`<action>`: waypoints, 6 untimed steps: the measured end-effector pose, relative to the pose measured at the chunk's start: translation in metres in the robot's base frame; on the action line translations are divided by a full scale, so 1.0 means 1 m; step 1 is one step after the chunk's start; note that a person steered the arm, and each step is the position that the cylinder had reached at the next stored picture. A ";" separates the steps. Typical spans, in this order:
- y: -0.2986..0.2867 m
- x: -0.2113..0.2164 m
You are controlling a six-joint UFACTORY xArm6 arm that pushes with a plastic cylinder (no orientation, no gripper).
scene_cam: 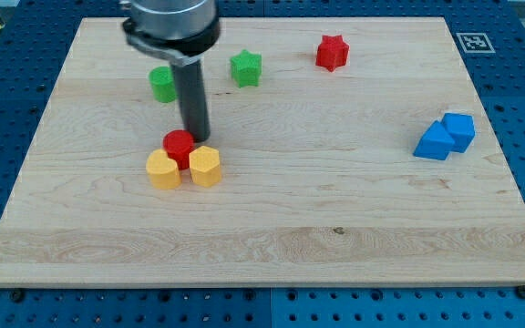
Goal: Move the red star down
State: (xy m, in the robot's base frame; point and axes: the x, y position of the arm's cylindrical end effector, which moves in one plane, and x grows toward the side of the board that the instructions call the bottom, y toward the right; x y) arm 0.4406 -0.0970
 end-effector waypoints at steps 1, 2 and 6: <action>0.002 -0.014; 0.060 -0.051; 0.268 -0.193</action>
State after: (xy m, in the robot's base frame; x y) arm 0.2472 0.1708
